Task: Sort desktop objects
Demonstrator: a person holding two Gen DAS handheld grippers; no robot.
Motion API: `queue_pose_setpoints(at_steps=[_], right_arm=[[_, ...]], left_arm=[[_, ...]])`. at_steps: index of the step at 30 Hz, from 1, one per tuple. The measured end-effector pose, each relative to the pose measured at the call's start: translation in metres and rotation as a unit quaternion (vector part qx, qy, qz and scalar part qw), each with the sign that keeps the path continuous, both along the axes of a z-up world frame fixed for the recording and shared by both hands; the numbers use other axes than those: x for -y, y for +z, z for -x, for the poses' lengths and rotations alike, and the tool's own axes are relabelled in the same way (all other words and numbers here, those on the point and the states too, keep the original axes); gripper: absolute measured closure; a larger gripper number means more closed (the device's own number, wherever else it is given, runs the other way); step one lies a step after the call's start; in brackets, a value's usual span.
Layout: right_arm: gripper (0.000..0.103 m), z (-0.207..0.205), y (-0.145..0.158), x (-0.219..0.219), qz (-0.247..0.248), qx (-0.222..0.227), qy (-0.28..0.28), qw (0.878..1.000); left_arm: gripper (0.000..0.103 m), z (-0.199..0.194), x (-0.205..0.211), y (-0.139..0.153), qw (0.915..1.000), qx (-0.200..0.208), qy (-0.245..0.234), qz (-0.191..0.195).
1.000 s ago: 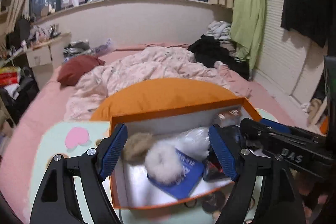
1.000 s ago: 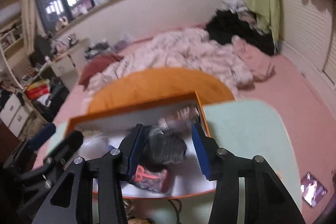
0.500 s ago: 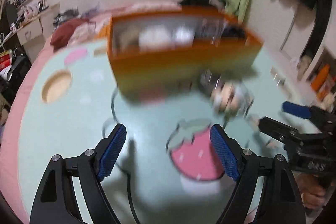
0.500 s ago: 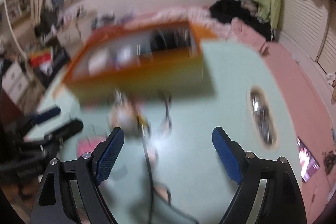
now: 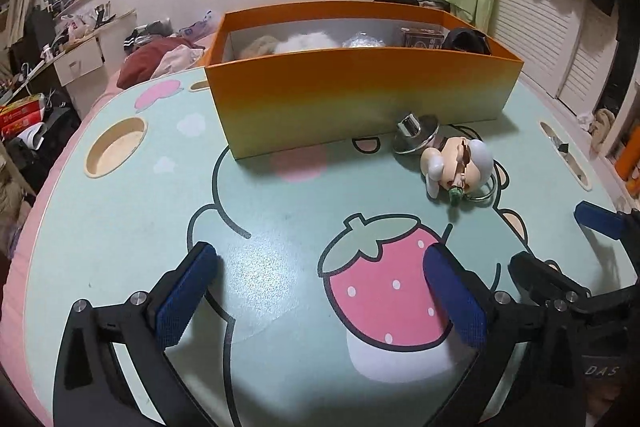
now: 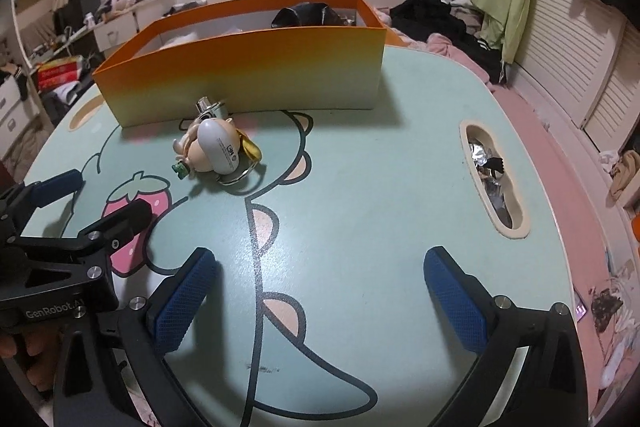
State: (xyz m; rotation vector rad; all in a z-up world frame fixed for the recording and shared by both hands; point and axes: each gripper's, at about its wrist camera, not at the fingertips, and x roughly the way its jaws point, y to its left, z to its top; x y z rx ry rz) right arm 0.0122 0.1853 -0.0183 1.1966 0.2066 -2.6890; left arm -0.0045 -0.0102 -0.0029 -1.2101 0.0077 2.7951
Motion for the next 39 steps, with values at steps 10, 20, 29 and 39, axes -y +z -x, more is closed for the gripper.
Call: queue_pose_setpoints(at_steps=[10, 20, 29, 39], right_arm=[[0.0, -0.0006, 0.0054, 0.0065, 0.001, -0.004, 0.003, 1.0], [0.0, 0.0008, 0.0062, 0.0077, 0.001, -0.004, 0.004, 1.0], [0.0, 0.0011, 0.0063, 0.0087, 0.001, -0.005, 0.005, 1.0], [0.0, 0.0008, 0.0064, 0.0083, 0.001, -0.005, 0.005, 1.0]], left_arm=[[0.0, 0.0002, 0.0001, 0.0017, 1.0, -0.001, 0.0, 0.0], [0.0, -0.0002, 0.0, 0.002, 1.0, -0.001, -0.001, 0.0], [0.0, -0.0003, 0.0, 0.0023, 1.0, -0.001, -0.001, 0.0], [0.0, -0.0004, 0.0003, 0.0026, 1.0, -0.001, -0.001, 0.0]])
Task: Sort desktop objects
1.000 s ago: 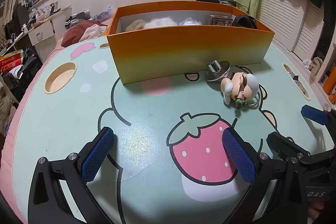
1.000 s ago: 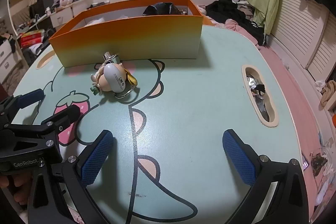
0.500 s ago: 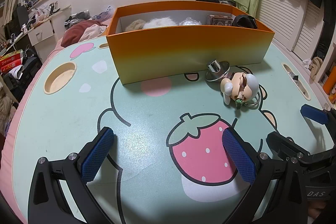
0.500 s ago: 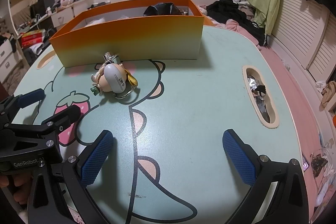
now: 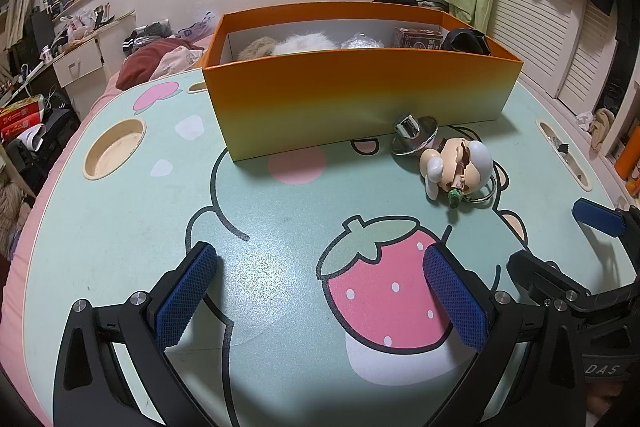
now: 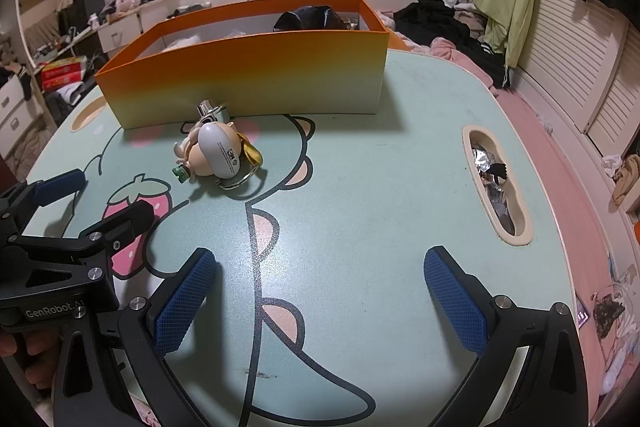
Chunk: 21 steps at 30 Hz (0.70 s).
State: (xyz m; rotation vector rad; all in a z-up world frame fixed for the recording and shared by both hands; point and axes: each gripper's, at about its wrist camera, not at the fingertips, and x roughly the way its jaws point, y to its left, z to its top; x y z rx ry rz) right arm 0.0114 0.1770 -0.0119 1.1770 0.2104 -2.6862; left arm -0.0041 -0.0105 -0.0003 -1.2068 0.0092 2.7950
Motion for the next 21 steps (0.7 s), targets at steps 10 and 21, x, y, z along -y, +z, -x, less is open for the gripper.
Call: queue_pose_setpoints(at_steps=[10, 21], right_arm=[[0.0, 0.002, 0.003, -0.004, 0.01, -0.003, 0.004, 1.0], [0.011, 0.019, 0.031, -0.003, 0.066, -0.034, 0.023, 0.997]], left_arm=[[0.0, 0.002, -0.001, 0.001, 1.0, 0.0, -0.003, 0.0], [0.0, 0.003, -0.006, 0.003, 1.0, -0.001, -0.007, -0.001]])
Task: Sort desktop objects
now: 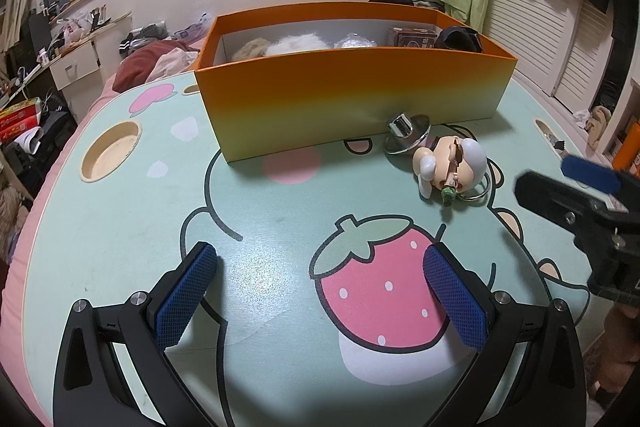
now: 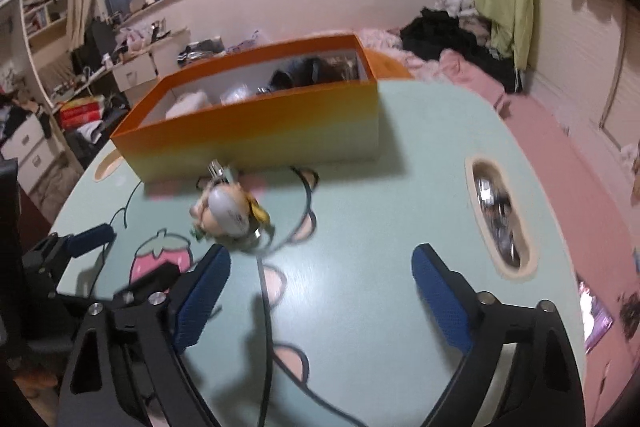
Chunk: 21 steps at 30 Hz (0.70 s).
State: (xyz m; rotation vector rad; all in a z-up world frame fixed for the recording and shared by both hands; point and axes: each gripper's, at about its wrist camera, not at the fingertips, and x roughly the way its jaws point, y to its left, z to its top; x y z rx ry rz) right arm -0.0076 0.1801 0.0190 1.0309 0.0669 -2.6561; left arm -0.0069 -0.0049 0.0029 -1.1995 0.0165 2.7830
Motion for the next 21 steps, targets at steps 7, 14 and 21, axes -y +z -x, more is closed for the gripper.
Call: queue_pose_setpoints(at_steps=[7, 14, 21], right_arm=[[0.014, 0.021, -0.001, 0.039, -0.027, 0.014, 0.05, 0.998], [0.063, 0.03, -0.014, 0.042, -0.033, 0.034, 0.059, 0.997], [0.063, 0.003, -0.002, -0.012, -0.002, -0.012, 0.022, 1.0]], left_arm=[[0.0, 0.0, -0.001, 0.0, 1.0, 0.0, 0.0, 0.0], [0.0, 0.001, -0.002, 0.0, 1.0, 0.0, -0.006, 0.0], [0.001, 0.007, -0.013, 0.015, 0.999, -0.012, -0.039, -0.018]])
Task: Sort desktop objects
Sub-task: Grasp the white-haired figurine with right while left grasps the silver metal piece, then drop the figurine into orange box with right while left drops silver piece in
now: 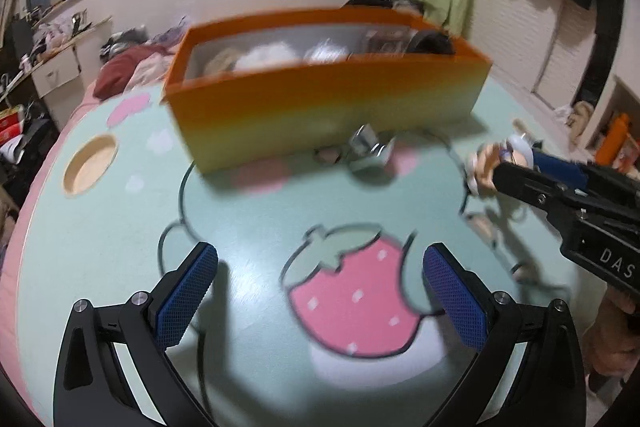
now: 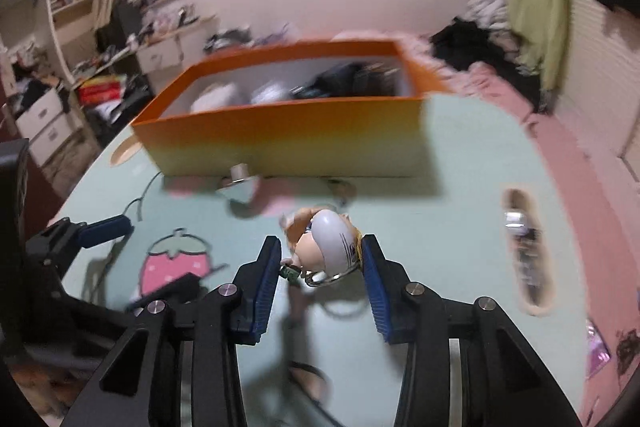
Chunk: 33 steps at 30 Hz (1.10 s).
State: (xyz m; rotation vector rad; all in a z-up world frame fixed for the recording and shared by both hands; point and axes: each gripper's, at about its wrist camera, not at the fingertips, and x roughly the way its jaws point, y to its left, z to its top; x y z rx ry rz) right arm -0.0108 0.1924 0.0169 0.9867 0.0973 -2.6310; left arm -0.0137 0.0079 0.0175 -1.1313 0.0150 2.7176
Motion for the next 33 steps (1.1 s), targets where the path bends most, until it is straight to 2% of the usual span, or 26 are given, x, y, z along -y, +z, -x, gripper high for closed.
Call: queue_pose_setpoints(at_steps=[2, 4, 6, 7, 8, 9, 10, 11, 12, 16, 21, 25, 28, 30, 33], right_arm=[[0.063, -0.001, 0.005, -0.011, 0.014, -0.004, -0.011, 1.0], [0.063, -0.001, 0.01, -0.019, 0.027, -0.006, -0.019, 0.999], [0.063, -0.001, 0.013, -0.022, 0.03, -0.01, -0.025, 0.999], [0.063, -0.001, 0.015, -0.023, 0.033, -0.012, -0.028, 0.999], [0.063, -0.001, 0.016, -0.023, 0.035, -0.012, -0.028, 0.999], [0.063, -0.001, 0.019, -0.022, 0.037, -0.013, -0.027, 0.999], [0.063, -0.001, 0.02, -0.022, 0.038, -0.015, -0.026, 0.999], [0.063, -0.002, 0.022, -0.022, 0.039, -0.018, -0.025, 0.999], [0.063, -0.003, 0.023, -0.023, 0.039, -0.019, -0.026, 0.999], [0.063, 0.0, 0.035, -0.024, 0.056, -0.024, -0.021, 0.998], [0.064, 0.005, 0.063, -0.016, 0.065, -0.052, -0.018, 0.996], [0.064, 0.021, 0.09, -0.006, 0.083, -0.064, 0.003, 0.995], [0.064, 0.05, 0.105, 0.009, 0.094, -0.055, 0.012, 0.994], [0.064, 0.072, 0.107, 0.02, 0.097, -0.043, 0.016, 0.994], [0.063, 0.105, 0.095, 0.036, 0.081, -0.009, 0.012, 0.997]], left_arm=[[0.005, 0.006, -0.006, 0.008, 0.9998, -0.018, 0.003, 0.004], [0.018, 0.021, -0.014, 0.012, 0.9999, -0.014, 0.004, 0.005], [0.05, 0.035, -0.022, 0.009, 1.0, 0.01, 0.001, 0.001], [0.061, 0.042, -0.025, 0.003, 0.9996, 0.028, -0.003, -0.005], [0.073, 0.042, -0.026, 0.004, 0.9999, 0.016, 0.005, -0.003], [0.079, 0.04, -0.026, 0.004, 0.9999, 0.01, 0.01, -0.002], [0.08, 0.038, -0.023, 0.004, 0.9998, 0.008, 0.007, -0.015], [0.086, 0.035, -0.02, 0.004, 0.9995, 0.007, 0.0, -0.032], [0.096, 0.032, -0.017, 0.005, 0.9991, 0.004, -0.005, -0.041], [0.1, 0.017, -0.01, 0.022, 0.9984, -0.04, -0.009, -0.039], [0.1, 0.018, 0.002, 0.046, 0.9954, -0.07, -0.011, -0.065], [0.1, 0.029, 0.01, 0.076, 0.9931, -0.091, -0.017, -0.072], [0.1, 0.057, 0.011, 0.101, 0.991, -0.109, -0.019, -0.076], [0.1, 0.081, 0.008, 0.103, 0.993, -0.093, -0.028, -0.068], [0.079, 0.118, 0.009, 0.085, 0.9985, -0.014, 0.004, -0.053]])
